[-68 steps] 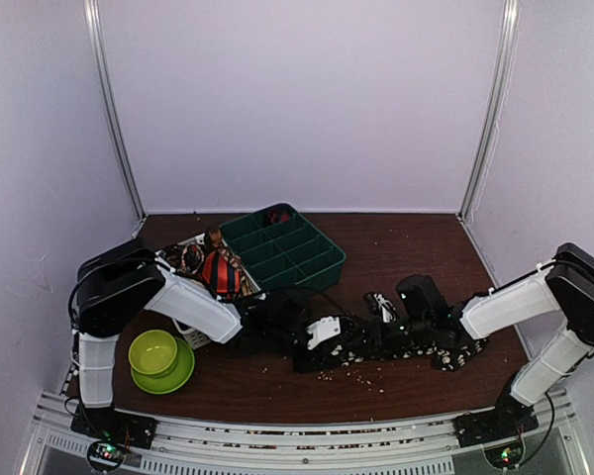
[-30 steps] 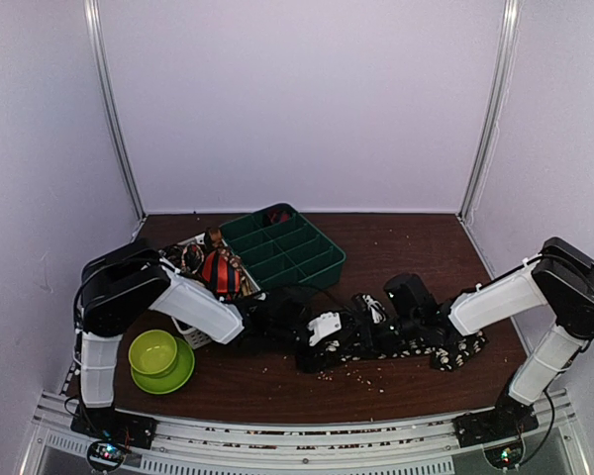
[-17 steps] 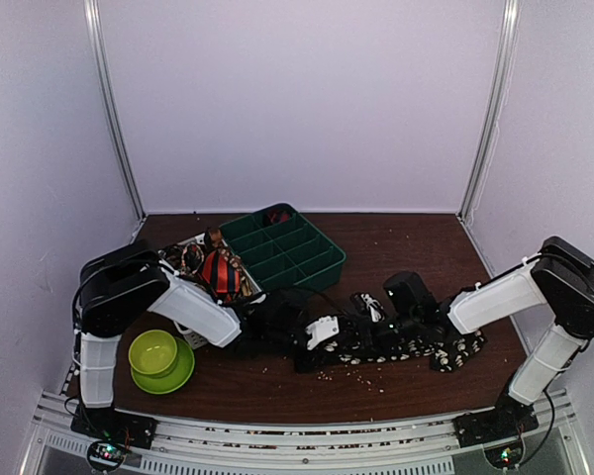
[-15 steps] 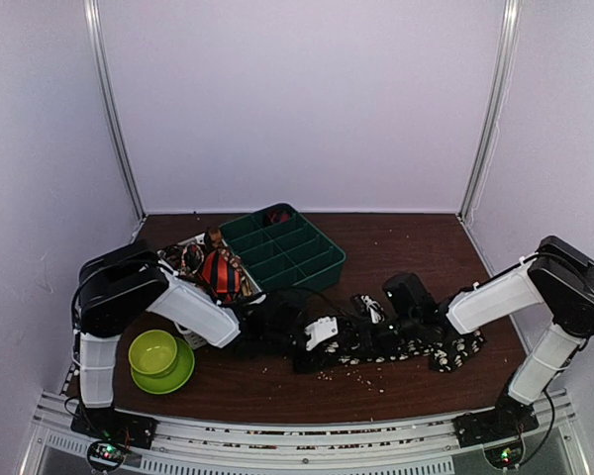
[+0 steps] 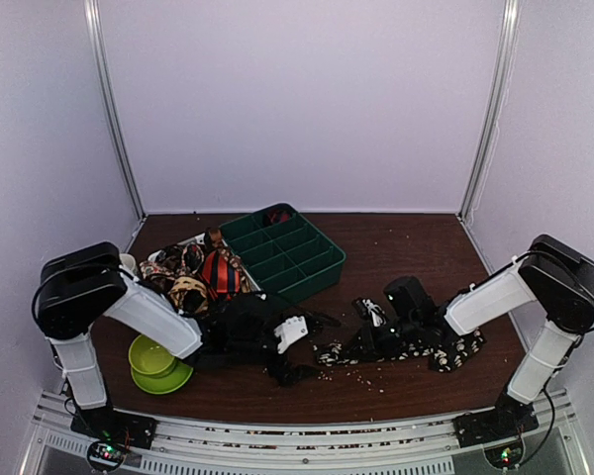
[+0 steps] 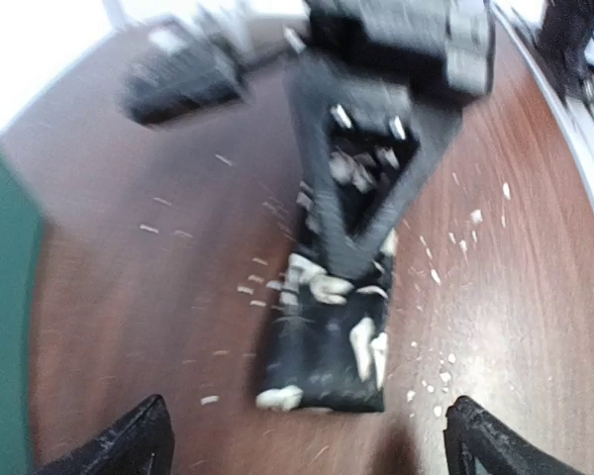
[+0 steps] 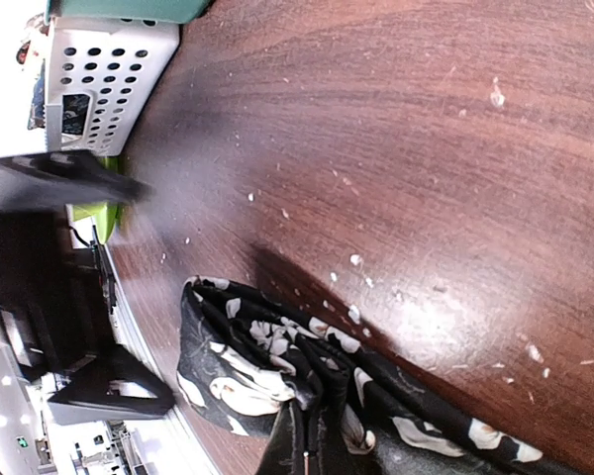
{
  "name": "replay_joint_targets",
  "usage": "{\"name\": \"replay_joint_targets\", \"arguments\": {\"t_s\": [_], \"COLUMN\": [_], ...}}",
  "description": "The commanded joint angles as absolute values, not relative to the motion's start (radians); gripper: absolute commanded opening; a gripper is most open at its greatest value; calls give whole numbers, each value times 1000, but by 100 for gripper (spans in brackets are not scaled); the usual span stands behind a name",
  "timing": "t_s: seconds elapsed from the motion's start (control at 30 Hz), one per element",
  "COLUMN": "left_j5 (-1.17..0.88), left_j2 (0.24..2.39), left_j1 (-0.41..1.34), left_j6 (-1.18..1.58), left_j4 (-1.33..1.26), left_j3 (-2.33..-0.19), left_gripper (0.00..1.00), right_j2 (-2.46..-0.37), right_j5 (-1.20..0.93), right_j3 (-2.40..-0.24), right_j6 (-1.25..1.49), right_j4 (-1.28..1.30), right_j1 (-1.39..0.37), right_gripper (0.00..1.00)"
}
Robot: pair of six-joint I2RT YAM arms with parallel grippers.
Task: Roll the ties
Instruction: Roll the tie at the center of the board.
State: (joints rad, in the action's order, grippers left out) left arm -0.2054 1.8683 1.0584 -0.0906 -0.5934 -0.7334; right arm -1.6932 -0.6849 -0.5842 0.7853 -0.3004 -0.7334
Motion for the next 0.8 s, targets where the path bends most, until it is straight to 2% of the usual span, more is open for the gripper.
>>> {"name": "replay_joint_targets", "arguments": {"t_s": [0.0,0.07,0.17,0.4,0.57,0.77], "left_j5": [5,-10,-167,-282,-338,-328], "left_j2": [1781,1792,1810,1951,2040,2106], "left_j1": [1058,1045,1017,1053,1054,1054], "left_j6": [56,91,51,-33,-38,-34], "left_j4": [-969,-1026,-998,-995,-973,-1025], "left_j3": [-622,-585,-598,-645,-725,-759], "left_gripper": [98,98,93,92,81,73], "right_j2": [-1747,-1746,-1742,-1751,-1736,-1735], "right_j5": [-608,-605,-601,-586,-557,-531], "right_j3": [-535,-531,-525,-516,-510,-510], "right_j6": [756,752,752,747,727,695], "right_j4": [-182,-177,-175,-158,-113,-62], "right_j1": [-726,-721,-714,-710,-708,-707], "right_gripper": [0,0,0,0,0,0]}}
